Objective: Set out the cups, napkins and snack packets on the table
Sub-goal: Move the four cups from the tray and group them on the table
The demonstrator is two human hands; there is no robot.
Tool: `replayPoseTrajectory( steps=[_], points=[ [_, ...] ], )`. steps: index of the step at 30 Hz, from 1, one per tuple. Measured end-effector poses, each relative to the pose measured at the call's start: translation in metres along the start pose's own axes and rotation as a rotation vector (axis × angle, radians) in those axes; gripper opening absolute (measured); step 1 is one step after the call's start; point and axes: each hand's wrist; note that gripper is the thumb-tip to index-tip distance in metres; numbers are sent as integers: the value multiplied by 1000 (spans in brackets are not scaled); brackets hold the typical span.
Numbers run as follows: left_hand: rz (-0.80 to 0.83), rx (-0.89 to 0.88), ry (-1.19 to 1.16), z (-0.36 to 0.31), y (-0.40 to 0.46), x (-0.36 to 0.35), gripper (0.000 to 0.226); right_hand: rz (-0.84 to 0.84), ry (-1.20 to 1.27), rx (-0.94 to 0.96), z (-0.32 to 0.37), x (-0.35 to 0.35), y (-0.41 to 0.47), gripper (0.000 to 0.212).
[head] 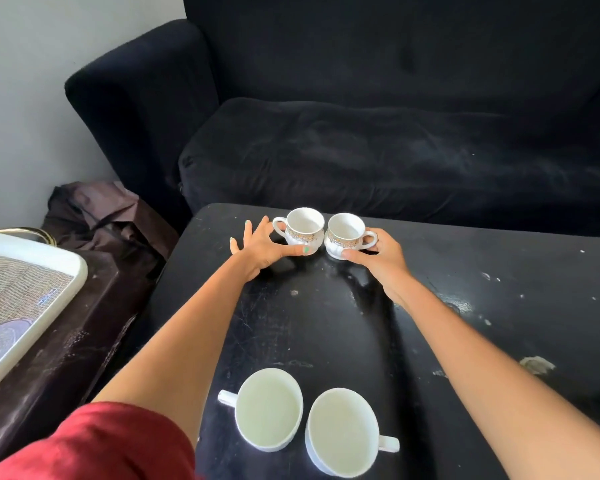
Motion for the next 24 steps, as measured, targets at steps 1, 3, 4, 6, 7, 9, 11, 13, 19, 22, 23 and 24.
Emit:
replayPoseTrajectory(
  steps=[1, 3, 4, 6, 7, 9, 11, 13, 19, 22, 23, 24],
  points=[
    [2, 1, -4, 0, 1, 1, 115, 2, 2, 1, 1, 0, 0, 42],
    [-1, 8, -4, 0, 2, 1, 115, 3, 7, 3, 0, 0, 1, 42],
    [-2, 13, -1, 0, 2, 1, 116, -1, 6, 1, -1, -1, 2, 44],
    [-8, 17, -3, 1, 1, 0, 116, -18, 10, -10, -3, -1, 3, 54],
    [-13, 12, -14, 1, 0, 0, 114, -30, 16, -20, -3, -2, 3, 64],
    [-29, -11, -57, 0, -3, 0, 105, -54, 34, -48, -2, -2, 1, 84],
    [-45, -15, -118, 1, -7, 0, 107, -91, 48, -66, -1, -3, -5, 97],
    [-68, -3, -158, 5, -13, -1, 115, -151, 69, -72, -2, -4, -12, 100],
    [-108, -18, -173, 14, -54, -12, 101, -221, 100, -76, -8, -5, -48, 69],
    [-114, 0, -216, 19, -83, -13, 85, -148, -23, -103, -8, -5, -75, 57],
    [-106, 2, -209, 21, -92, -13, 81, -120, -67, -118, -7, -5, -84, 57],
    [-88, 3, -188, 25, -101, -12, 77, -90, -104, -134, -6, -5, -91, 57]
  ],
)
Point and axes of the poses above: each hand's wrist, its own y-axis towards the middle knuckle, its own x-axis out of the back of the hand, z = x × y, and after that the axes turned 5 degrees about z, right-handed
